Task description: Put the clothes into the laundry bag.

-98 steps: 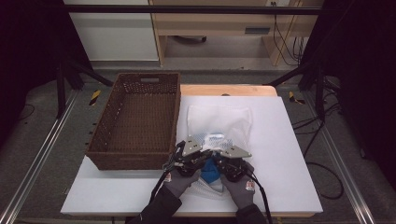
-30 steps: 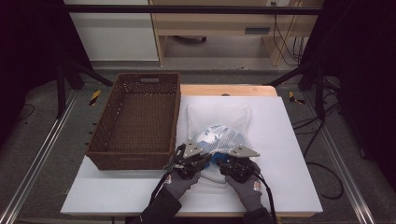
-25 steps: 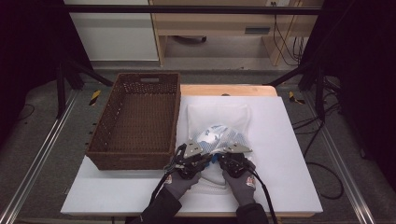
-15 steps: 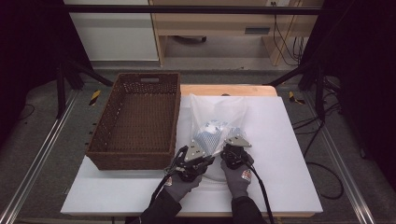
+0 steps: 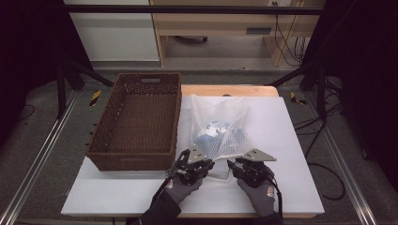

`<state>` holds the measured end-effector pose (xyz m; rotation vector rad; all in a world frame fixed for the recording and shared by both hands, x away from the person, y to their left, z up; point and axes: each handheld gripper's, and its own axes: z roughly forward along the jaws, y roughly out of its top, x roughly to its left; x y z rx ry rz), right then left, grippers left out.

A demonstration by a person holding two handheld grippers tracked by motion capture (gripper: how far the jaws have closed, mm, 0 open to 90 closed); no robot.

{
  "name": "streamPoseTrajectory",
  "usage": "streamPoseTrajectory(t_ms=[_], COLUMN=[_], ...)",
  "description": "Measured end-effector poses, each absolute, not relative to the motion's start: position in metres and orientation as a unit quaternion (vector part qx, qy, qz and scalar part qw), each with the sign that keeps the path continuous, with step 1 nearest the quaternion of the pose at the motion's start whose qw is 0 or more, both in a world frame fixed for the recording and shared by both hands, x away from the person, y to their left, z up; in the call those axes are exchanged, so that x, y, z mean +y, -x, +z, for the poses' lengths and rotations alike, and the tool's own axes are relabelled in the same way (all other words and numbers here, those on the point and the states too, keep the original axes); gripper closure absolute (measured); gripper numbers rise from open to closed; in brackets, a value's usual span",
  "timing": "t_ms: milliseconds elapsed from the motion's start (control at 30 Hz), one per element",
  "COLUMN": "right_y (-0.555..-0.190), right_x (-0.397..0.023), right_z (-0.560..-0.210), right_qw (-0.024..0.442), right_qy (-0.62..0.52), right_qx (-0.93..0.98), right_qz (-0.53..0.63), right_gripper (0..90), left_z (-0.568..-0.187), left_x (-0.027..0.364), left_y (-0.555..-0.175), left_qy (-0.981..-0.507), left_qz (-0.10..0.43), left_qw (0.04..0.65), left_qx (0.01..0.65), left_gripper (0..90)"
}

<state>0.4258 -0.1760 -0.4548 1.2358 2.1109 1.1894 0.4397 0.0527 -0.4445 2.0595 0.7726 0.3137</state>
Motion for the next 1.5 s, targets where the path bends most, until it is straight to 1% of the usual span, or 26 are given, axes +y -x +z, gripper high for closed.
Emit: streamPoseTrajectory(t_ms=[67,133,233,333,400,533,600,667,767,867,933,1067,1267,1333,1400,1467,1500], right_y=[-0.419,-0.414,-0.416,-0.42,-0.427,-0.439,-0.441,-0.44,-0.439,-0.436,-0.434,-0.43,-0.425,-0.424,-0.424,-0.423,-0.422], right_x=[-0.185,-0.196,-0.215,-0.229,-0.238,-0.246,-0.248,-0.25,-0.251,-0.251,-0.254,-0.261,-0.264,-0.267,-0.27,-0.272,-0.273], right_z=[-0.448,-0.442,-0.441,-0.446,-0.455,-0.478,-0.485,-0.487,-0.486,-0.484,-0.484,-0.484,-0.486,-0.486,-0.486,-0.484,-0.483], right_qw=[0.214,0.221,0.241,0.249,0.253,0.241,0.237,0.233,0.236,0.239,0.241,0.238,0.242,0.244,0.247,0.251,0.255], right_qy=[-0.443,-0.448,-0.471,-0.492,-0.507,-0.533,-0.536,-0.536,-0.536,-0.54,-0.54,-0.543,-0.536,-0.532,-0.523,-0.52,-0.517], right_qx=[0.754,0.747,0.731,0.721,0.717,0.726,0.732,0.729,0.73,0.728,0.728,0.723,0.724,0.724,0.723,0.716,0.713], right_qz=[0.435,0.439,0.431,0.42,0.407,0.361,0.349,0.357,0.354,0.347,0.346,0.354,0.361,0.365,0.377,0.392,0.4], right_gripper=[60.6,59.5,57.9,57.8,58.0,58.9,60.3,64.2,70.7,81.8,84.8,87.6,85.8,81.9,75.6,66.5,59.8], left_z=[-0.44,-0.435,-0.431,-0.436,-0.446,-0.466,-0.472,-0.476,-0.481,-0.482,-0.483,-0.483,-0.483,-0.483,-0.48,-0.477,-0.475], left_x=[0.056,0.063,0.076,0.092,0.099,0.108,0.107,0.107,0.105,0.106,0.106,0.105,0.106,0.109,0.112,0.114,0.114], left_y=[-0.436,-0.432,-0.426,-0.42,-0.418,-0.421,-0.424,-0.425,-0.425,-0.427,-0.427,-0.426,-0.426,-0.426,-0.425,-0.423,-0.422], left_qy=[-0.833,-0.833,-0.83,-0.826,-0.824,-0.813,-0.82,-0.814,-0.813,-0.811,-0.815,-0.816,-0.814,-0.811,-0.807,-0.803,-0.802], left_qz=[0.134,0.143,0.151,0.154,0.157,0.157,0.171,0.171,0.192,0.202,0.216,0.215,0.215,0.204,0.197,0.197,0.2], left_qw=[0.44,0.436,0.432,0.426,0.415,0.407,0.385,0.387,0.377,0.372,0.357,0.353,0.358,0.377,0.39,0.405,0.409], left_qx=[0.308,0.308,0.319,0.336,0.353,0.386,0.388,0.398,0.401,0.404,0.403,0.405,0.403,0.397,0.397,0.39,0.388], left_gripper=[76.0,69.9,64.4,61.9,61.6,63.5,63.9,65.0,66.7,70.1,71.9,71.8,71.9,70.9,70.2,67.6,66.7])
